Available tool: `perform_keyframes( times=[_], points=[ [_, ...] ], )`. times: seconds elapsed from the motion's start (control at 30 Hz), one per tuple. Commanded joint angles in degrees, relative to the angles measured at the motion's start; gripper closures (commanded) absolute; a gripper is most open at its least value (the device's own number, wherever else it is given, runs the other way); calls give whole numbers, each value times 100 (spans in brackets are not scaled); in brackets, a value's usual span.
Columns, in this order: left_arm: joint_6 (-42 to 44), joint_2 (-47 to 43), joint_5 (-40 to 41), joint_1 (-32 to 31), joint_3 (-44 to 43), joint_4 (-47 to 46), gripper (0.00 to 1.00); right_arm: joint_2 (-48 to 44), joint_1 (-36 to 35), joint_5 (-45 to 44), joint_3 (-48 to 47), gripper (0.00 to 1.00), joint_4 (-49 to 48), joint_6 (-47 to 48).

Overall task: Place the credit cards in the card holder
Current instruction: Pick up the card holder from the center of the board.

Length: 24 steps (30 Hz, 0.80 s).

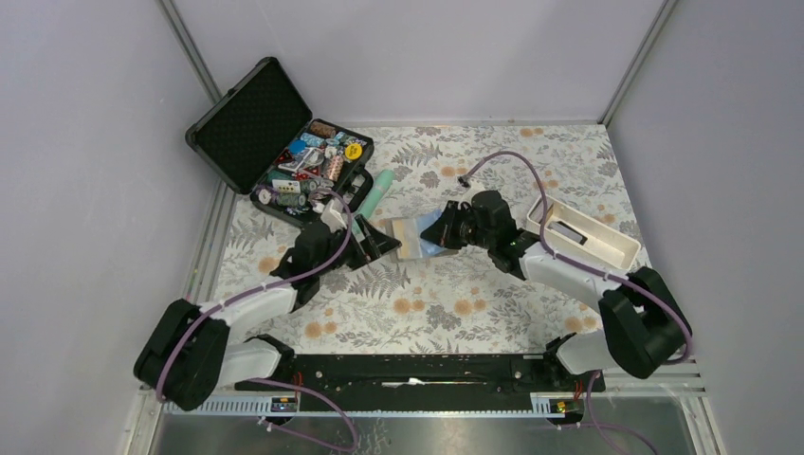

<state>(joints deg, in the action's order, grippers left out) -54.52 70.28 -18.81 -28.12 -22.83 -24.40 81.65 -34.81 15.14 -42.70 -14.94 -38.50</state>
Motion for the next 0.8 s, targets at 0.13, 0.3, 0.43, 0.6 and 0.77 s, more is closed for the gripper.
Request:
perform_keyframes(
  times=[0.13,0.3,0.43,0.6,0.77],
  points=[
    [-119,-805,-695,-9,-150,-660,28,-808,48,331,-104,100,-388,12],
    [-69,-959,-762,-18,-155,-639,51,-946,60,439,-100,100,-411,11],
    [-139,-817,-923,-44,-181,-814,53,-925,53,630,-108,100,-453,-2],
    [-279,-692,-1030,-61,-130,-1205,69,-973,57,691,-73,100,-459,-11],
    [-189,-708,-1032,-62,-142,-1132,100,-970,65,654,-70,98,-357,72]
  ],
)
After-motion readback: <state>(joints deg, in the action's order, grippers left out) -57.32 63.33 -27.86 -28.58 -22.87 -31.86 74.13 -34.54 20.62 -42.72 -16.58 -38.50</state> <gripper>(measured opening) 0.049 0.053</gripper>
